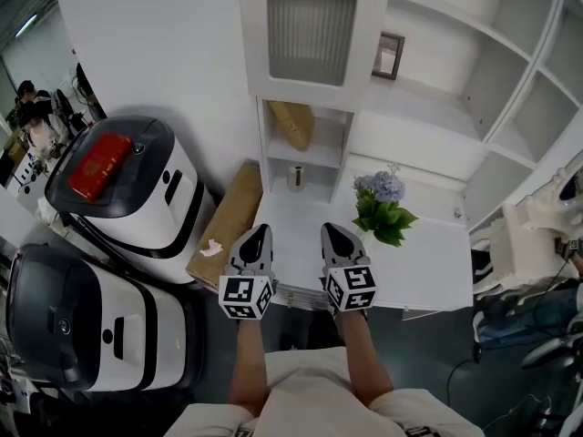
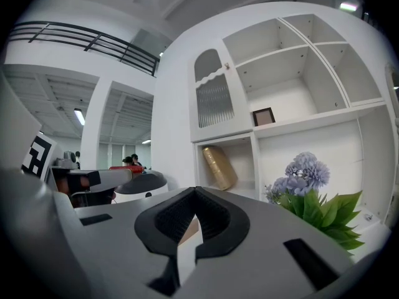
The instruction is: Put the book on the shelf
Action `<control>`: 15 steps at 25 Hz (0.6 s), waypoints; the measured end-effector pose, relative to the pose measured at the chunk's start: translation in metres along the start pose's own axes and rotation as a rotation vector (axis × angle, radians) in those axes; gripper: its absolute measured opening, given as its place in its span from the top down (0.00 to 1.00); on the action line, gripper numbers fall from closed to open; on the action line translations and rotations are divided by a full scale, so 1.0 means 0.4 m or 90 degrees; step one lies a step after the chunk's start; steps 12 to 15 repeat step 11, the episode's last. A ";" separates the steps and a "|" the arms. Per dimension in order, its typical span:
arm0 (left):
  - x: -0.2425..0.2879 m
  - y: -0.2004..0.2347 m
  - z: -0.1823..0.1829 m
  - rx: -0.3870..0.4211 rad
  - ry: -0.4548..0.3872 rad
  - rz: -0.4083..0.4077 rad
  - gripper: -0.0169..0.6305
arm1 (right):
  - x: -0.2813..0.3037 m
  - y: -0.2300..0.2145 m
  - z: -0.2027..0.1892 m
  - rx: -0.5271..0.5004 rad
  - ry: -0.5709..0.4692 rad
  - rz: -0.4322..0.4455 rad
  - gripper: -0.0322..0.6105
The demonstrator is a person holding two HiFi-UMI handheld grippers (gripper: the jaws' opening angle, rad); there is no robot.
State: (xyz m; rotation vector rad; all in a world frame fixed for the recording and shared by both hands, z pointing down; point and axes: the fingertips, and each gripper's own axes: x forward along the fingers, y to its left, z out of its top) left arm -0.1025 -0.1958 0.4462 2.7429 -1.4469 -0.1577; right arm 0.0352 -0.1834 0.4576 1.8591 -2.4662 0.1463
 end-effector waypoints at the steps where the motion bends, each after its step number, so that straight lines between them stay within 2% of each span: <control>1: 0.001 -0.003 0.001 -0.001 -0.001 0.000 0.95 | -0.003 -0.001 0.001 0.001 -0.002 0.001 0.91; 15: 0.009 -0.025 -0.008 0.004 0.008 -0.011 0.95 | -0.018 -0.013 -0.005 0.010 -0.004 -0.001 0.91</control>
